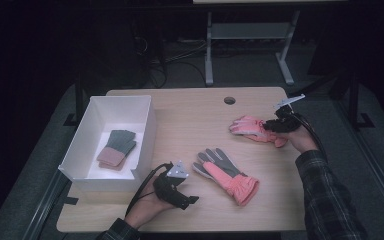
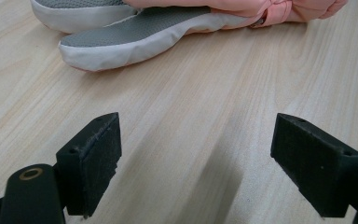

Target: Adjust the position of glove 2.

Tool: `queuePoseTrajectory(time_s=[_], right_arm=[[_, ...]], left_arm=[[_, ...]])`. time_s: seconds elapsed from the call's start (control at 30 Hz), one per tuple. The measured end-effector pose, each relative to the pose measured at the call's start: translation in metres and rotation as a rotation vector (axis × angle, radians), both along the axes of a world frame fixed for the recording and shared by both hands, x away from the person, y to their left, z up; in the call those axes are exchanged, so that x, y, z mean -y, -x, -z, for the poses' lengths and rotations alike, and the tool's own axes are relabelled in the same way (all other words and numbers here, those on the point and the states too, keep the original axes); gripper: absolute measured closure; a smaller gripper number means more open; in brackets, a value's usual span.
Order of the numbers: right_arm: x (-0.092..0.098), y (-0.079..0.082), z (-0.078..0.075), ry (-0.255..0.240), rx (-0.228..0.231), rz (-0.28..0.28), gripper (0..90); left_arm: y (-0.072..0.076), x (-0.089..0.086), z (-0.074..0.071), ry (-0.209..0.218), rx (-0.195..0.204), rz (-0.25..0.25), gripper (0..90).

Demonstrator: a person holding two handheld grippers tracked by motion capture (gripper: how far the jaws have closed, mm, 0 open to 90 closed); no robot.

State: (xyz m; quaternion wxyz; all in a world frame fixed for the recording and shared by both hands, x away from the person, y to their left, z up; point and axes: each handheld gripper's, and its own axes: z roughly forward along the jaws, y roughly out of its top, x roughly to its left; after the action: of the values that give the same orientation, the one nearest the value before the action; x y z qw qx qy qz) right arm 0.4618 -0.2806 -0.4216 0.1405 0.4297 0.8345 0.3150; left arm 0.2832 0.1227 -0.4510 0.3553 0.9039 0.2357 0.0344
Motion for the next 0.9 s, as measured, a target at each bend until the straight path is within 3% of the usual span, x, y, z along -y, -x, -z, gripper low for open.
queuePoseTrajectory(time_s=[0.23,0.3,0.37,0.57,0.67,0.7,0.9], right_arm=[[-0.001,-0.009,0.013,0.014,-0.038,-0.002,76.6],[-0.003,-0.010,0.017,0.027,-0.042,-0.014,85.4],[-0.003,-0.010,0.017,0.028,-0.044,-0.013,87.9],[0.000,-0.005,0.011,-0.016,-0.046,-0.005,90.0],[-0.001,0.005,0.003,-0.045,-0.036,-0.009,90.0],[-0.003,0.016,-0.004,-0.073,-0.018,-0.015,90.0],[-0.010,0.039,-0.011,-0.076,0.007,-0.045,90.0]], left_arm=[[0.000,0.000,0.001,-0.004,-0.007,0.000,15.8],[0.000,0.001,0.002,-0.006,-0.009,0.001,15.8],[-0.001,0.001,0.002,-0.020,-0.008,0.010,15.8],[-0.001,0.000,0.002,-0.018,-0.011,0.010,15.9],[-0.001,-0.001,0.002,-0.023,-0.009,0.010,15.8],[-0.001,-0.001,0.002,-0.022,-0.010,0.008,15.9],[0.000,0.001,0.002,-0.022,-0.011,0.012,15.9]])
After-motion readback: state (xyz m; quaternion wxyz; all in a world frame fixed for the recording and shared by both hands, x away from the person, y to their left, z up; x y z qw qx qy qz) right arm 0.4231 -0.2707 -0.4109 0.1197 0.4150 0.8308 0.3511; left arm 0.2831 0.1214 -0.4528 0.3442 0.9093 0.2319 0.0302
